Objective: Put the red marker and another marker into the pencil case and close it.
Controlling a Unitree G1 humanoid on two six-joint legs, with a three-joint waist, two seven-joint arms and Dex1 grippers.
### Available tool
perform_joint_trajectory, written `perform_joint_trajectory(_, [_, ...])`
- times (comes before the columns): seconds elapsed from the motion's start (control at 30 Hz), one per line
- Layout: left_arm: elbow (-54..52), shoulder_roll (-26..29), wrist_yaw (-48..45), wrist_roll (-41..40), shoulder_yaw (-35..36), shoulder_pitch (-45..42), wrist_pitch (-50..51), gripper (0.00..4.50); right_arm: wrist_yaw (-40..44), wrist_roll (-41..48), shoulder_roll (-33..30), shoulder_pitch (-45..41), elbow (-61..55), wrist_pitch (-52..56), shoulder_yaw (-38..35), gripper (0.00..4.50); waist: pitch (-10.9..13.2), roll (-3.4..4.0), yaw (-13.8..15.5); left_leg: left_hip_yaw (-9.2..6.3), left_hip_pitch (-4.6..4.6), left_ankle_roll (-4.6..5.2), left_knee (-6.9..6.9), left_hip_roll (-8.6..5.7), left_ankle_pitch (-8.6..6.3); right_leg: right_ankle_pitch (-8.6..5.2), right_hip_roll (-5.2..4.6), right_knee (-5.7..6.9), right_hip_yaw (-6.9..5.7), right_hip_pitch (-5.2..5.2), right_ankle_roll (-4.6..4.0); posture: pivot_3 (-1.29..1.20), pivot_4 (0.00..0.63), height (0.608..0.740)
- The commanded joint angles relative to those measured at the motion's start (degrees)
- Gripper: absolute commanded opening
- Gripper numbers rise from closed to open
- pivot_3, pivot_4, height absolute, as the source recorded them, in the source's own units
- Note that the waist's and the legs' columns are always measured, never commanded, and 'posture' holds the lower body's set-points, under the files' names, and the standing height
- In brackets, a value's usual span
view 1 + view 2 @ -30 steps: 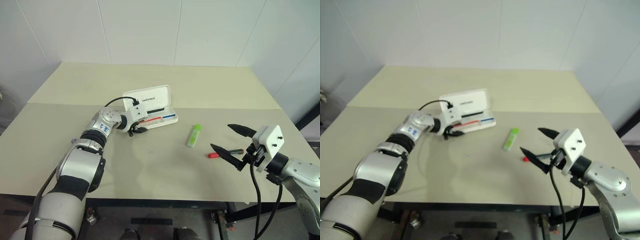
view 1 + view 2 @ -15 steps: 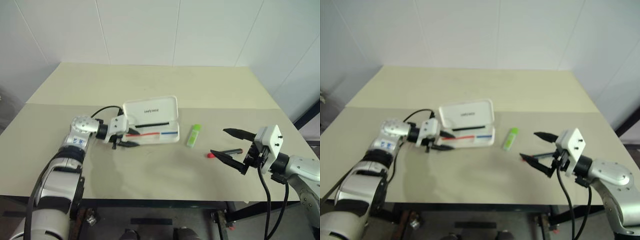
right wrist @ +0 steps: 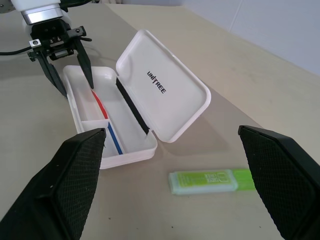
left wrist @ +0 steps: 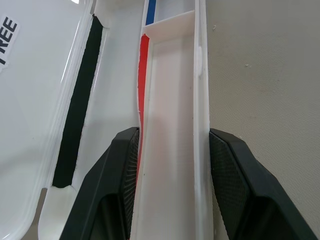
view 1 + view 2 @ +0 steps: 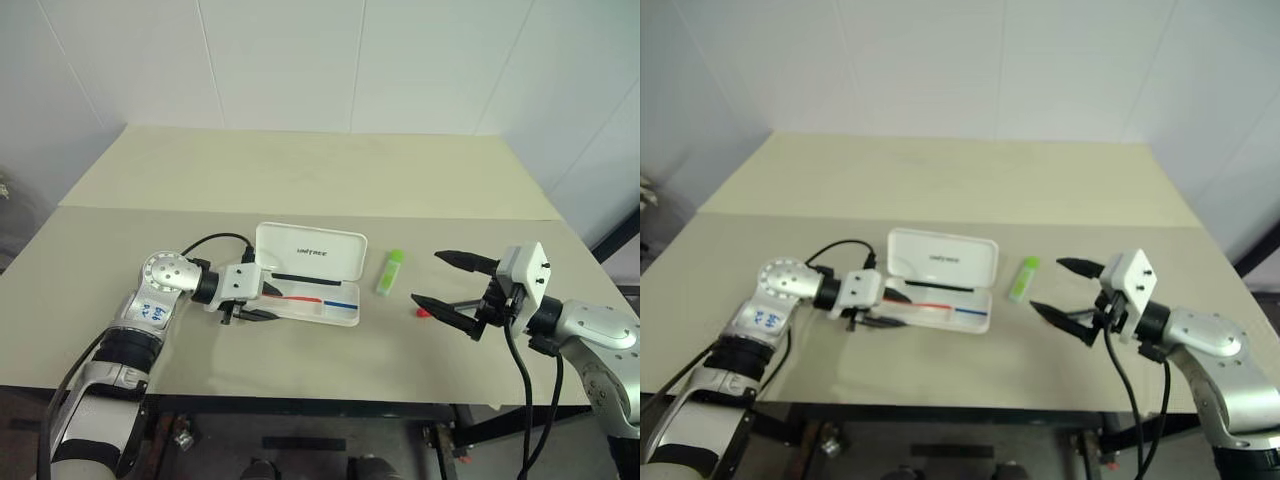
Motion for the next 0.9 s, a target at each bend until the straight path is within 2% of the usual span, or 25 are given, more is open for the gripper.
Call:
perform_joint_trajectory(0.03, [-2.32,-0.82,-0.24,-0.84,-1.91,1.52,1.63,2.54,-0.19,-0.12,0.09,-0.54,-0.8,-1.28,-1.06,4.5,0.0,0.0,-0.01,0.0,0.0,0.0,0.02,0.0,0.0,0.0,-0.02,0.0,0.01,0.01,0.0,0.0,0.15,0.74])
perform_joint_trajectory(0.23, [-6.94,-0.37,-1.3,-3.63,-1.81,2.98,6.21,4.44,-0.23,0.22,-0.27,0.09,-1.28,-1.1,-1.67,4.5,0.0,0.0,-0.21,0.01,-0.02,0.02,0.0,0.02,-0.01,0.01,-0.01,-0.04,0.0,0.01,0.02,0.0,0.15,0.74])
perform_joint_trajectory(0.63, [-21.43,3.06,-2.43,-15.27,3.67,5.67,22.48,4.48,2.48,0.2,-1.92,0.56,0.49,-1.33,-2.02,4.5,0.0,0.0,-0.41,0.02,-0.01,0.02,-0.01,0.05,-0.01,0.0,0.02,0.0,0.02,-0.02,0.0,0.0,0.15,0.74])
perform_joint_trajectory(0.9, [-21.99,5.13,-2.38,-16.82,4.79,6.81,22.19,4.48,4.47,-0.79,-2.24,-2.17,4.04,-2.5,-0.57,4.5,0.01,0.01,-0.51,0.01,0.0,0.02,-0.03,0.04,-0.01,-0.01,0.04,-0.03,0.01,-0.02,-0.01,0.0,0.15,0.74])
